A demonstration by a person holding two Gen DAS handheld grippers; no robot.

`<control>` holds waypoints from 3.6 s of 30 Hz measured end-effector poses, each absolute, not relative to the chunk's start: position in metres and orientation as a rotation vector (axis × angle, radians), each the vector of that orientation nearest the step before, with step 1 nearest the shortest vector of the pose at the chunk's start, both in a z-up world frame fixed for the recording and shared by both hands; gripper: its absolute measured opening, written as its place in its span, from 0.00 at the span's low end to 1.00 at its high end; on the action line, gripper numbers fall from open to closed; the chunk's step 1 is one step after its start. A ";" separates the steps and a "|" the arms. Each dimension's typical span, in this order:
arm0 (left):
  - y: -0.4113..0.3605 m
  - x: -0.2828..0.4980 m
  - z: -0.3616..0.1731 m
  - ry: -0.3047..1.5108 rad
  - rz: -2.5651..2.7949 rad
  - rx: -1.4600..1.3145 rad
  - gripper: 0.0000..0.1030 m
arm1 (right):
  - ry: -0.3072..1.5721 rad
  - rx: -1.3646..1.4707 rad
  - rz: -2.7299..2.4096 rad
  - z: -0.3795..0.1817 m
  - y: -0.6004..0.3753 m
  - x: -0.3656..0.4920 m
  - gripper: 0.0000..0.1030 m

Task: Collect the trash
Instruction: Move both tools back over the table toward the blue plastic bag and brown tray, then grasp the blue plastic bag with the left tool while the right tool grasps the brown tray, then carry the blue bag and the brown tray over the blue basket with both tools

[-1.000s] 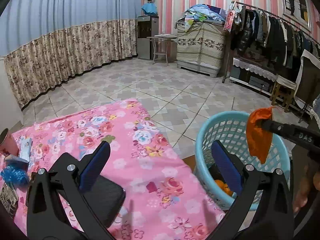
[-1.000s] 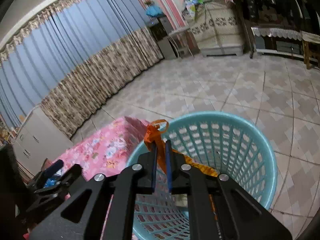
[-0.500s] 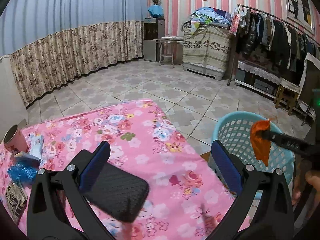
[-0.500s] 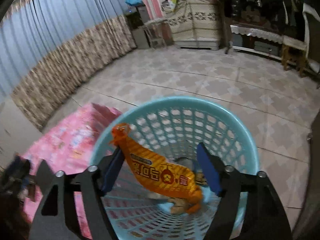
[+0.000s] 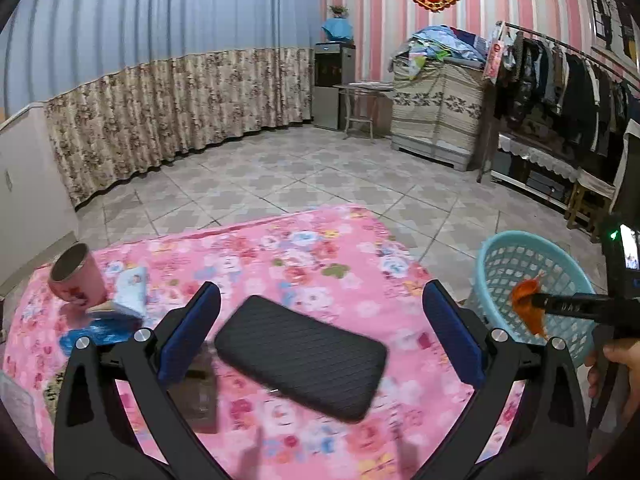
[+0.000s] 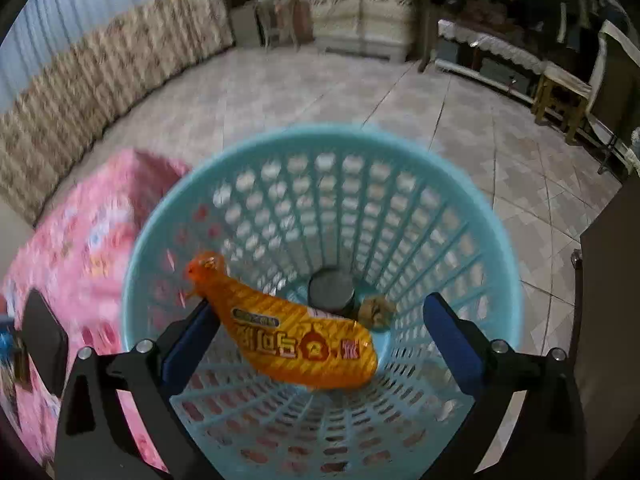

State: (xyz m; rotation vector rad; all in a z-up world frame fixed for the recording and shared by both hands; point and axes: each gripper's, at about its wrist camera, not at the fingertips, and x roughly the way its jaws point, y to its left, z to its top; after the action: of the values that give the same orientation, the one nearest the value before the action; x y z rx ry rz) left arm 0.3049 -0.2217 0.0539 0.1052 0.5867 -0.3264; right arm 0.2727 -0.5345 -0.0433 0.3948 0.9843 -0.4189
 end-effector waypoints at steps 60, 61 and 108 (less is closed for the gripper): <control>-0.011 0.354 0.010 0.745 -0.175 0.061 0.29 | 0.816 0.065 -0.014 -0.005 -0.189 0.330 0.96; -0.007 0.350 0.014 0.735 -0.169 0.067 0.29 | 0.829 0.069 -0.001 -0.008 -0.178 0.332 0.96; -0.187 0.316 0.055 0.641 -0.370 0.120 0.29 | 0.715 0.147 -0.215 0.048 -0.406 0.270 0.65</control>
State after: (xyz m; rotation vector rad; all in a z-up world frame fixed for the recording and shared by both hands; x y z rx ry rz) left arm 0.3159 -0.1873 0.0551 0.1201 0.6407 -0.3698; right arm 0.2700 -0.4058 0.0482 0.1466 0.7153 -0.2148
